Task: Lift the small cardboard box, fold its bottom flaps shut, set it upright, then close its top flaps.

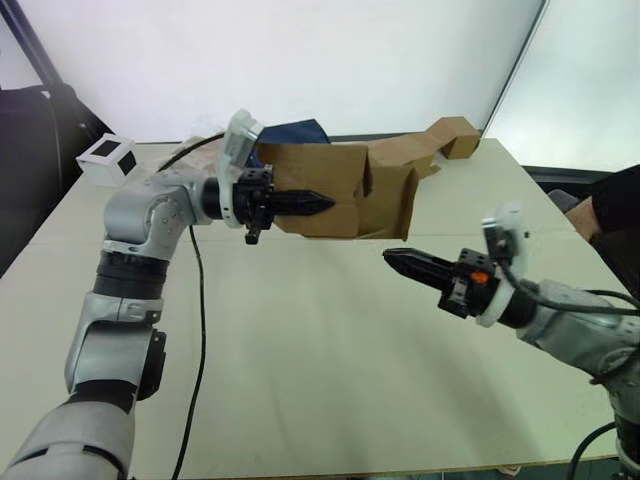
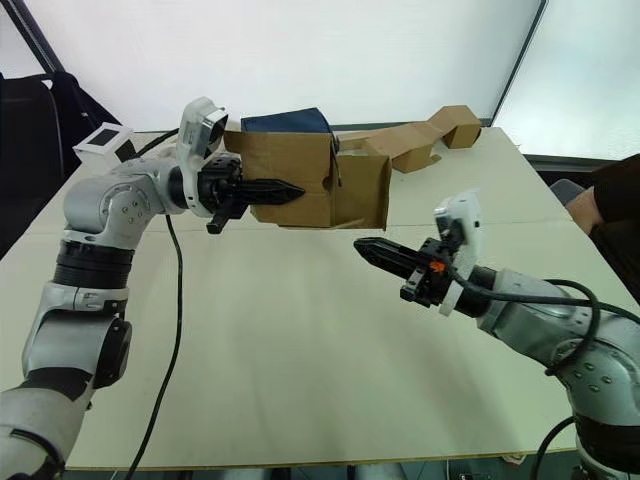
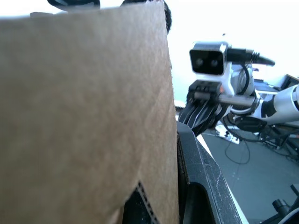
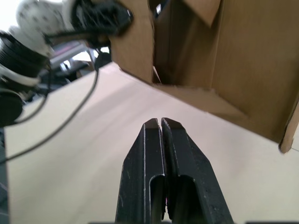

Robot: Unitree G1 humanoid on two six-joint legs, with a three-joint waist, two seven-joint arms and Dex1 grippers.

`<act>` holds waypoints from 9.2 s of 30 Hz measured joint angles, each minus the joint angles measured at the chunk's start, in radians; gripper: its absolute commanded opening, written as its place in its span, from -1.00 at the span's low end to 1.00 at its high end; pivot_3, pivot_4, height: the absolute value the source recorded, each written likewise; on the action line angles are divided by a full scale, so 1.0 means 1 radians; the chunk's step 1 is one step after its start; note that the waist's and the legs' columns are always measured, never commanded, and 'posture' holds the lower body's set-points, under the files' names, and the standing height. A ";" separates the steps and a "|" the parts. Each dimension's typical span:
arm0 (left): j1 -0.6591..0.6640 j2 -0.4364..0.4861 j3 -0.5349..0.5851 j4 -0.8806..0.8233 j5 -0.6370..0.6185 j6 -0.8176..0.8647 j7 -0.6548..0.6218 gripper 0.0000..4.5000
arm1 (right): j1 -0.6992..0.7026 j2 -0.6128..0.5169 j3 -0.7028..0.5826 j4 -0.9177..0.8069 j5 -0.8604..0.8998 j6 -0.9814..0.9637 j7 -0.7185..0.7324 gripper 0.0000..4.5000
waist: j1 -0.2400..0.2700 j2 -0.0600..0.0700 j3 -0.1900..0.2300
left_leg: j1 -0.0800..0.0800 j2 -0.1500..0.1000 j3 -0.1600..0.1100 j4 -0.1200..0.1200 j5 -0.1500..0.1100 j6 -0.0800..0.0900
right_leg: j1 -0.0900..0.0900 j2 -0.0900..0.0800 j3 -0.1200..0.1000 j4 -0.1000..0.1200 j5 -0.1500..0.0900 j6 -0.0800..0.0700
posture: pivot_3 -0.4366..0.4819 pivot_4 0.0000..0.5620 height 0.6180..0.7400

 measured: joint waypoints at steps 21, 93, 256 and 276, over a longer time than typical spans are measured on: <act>-0.012 0.016 -0.002 -0.050 -0.021 0.042 -0.040 -1.00 | -0.136 0.196 0.040 0.089 -0.076 -0.081 0.014 -0.97 | 0.000 0.000 0.000 | 0.000 0.000 0.000 0.000 0.000 0.000 | 0.000 0.000 0.000 0.001 0.000 0.000 | -0.05 -0.47 1.00; -0.013 -0.014 0.004 -0.009 -0.026 0.024 0.026 -1.00 | -0.051 0.472 -0.008 0.165 0.270 -0.197 -0.147 0.37 | -0.003 0.001 0.000 | 0.001 0.000 0.000 0.000 0.000 0.000 | 0.000 0.000 0.000 0.002 0.000 0.000 | -0.05 -0.47 1.00; -0.223 0.227 -0.896 -0.161 0.561 -0.445 -0.226 -1.00 | 0.201 -0.014 0.119 -0.087 -0.344 -0.063 0.094 -0.99 | 0.001 0.001 0.001 | 0.001 0.000 0.001 0.001 -0.002 0.003 | 0.001 0.005 0.003 -0.001 0.000 -0.001 | -0.05 -0.47 1.00; -0.393 0.199 -0.830 -0.056 0.141 -0.167 -0.226 0.38 | 0.213 0.043 0.165 -0.080 -0.425 -0.061 0.112 -1.00 | -0.003 0.001 0.001 | 0.002 0.000 0.000 0.001 -0.002 0.003 | 0.001 0.006 0.003 0.000 0.000 -0.001 | -0.05 -0.47 1.00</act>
